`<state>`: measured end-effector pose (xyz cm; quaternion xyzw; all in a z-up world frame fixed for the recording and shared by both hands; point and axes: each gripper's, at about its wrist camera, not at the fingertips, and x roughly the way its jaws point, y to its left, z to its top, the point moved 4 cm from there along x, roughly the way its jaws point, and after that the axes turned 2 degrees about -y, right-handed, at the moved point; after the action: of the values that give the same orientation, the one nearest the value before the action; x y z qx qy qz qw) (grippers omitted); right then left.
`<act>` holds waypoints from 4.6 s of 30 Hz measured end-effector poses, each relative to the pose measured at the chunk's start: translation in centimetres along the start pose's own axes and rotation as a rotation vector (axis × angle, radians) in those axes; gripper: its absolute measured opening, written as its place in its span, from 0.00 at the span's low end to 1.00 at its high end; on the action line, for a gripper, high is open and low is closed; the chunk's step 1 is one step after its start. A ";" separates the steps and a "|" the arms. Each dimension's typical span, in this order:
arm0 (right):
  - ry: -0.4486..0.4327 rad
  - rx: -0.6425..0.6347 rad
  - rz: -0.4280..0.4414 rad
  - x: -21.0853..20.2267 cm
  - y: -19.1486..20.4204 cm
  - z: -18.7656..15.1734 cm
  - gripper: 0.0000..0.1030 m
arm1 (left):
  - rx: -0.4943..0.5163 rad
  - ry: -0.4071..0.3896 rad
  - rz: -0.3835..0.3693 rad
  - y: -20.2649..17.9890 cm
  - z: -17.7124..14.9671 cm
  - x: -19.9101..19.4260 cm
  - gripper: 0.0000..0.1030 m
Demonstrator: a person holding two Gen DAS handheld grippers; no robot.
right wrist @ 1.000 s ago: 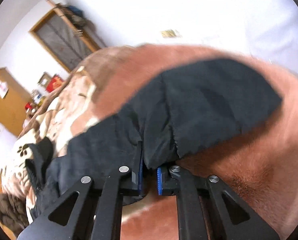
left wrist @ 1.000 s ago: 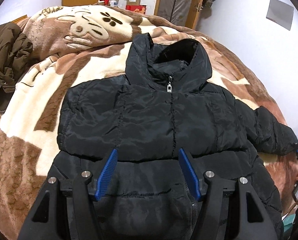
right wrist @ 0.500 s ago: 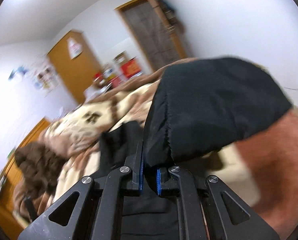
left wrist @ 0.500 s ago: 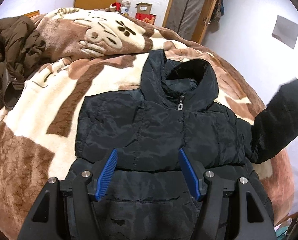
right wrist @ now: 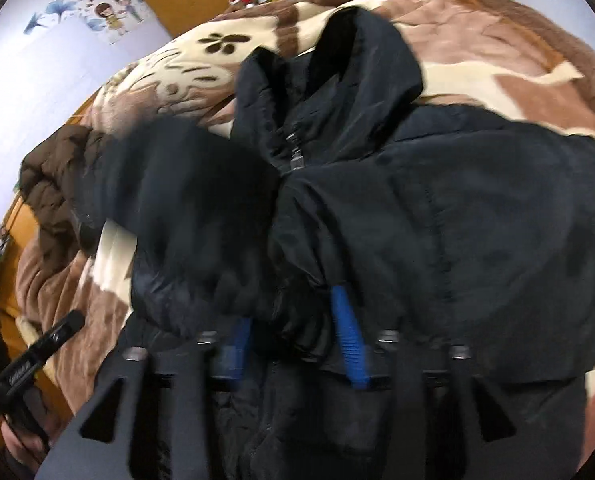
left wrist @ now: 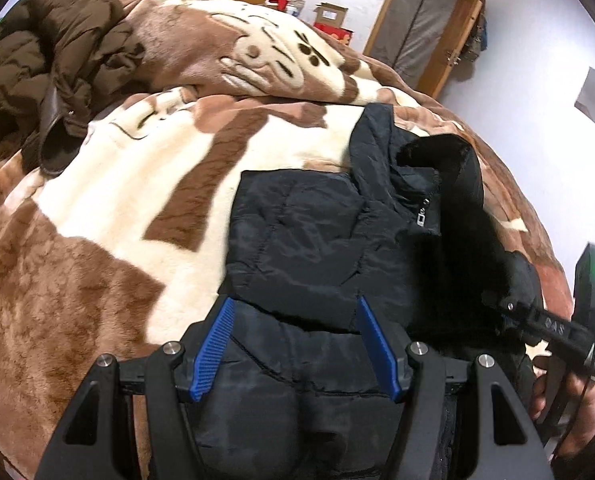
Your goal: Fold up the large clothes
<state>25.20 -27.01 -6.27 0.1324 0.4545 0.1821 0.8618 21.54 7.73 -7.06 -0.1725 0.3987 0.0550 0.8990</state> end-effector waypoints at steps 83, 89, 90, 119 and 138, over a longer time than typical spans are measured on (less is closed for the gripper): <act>-0.142 0.128 -0.331 -2.2 -9.3 0.8 0.36 | 0.247 0.110 -0.059 -11.9 0.1 9.8 0.63; -0.247 0.054 -0.338 -7.7 -4.2 -1.7 0.36 | 0.251 0.033 -0.092 -11.3 -0.8 2.1 0.63; -0.261 0.043 -0.339 -8.4 -3.4 -2.1 0.36 | 0.255 0.017 -0.095 -11.1 -1.0 0.6 0.63; -0.466 -0.160 -0.168 -16.0 11.3 0.7 0.38 | 0.251 -0.114 -0.134 -8.0 -0.6 -12.8 0.63; -0.212 -0.055 -0.194 -2.5 -0.6 14.7 0.38 | 0.287 -0.061 -0.128 -12.4 13.2 3.1 0.63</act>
<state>36.19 -29.59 3.43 0.0827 0.3662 0.0956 0.9219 35.79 0.75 2.21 -0.0659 0.3631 -0.0549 0.9278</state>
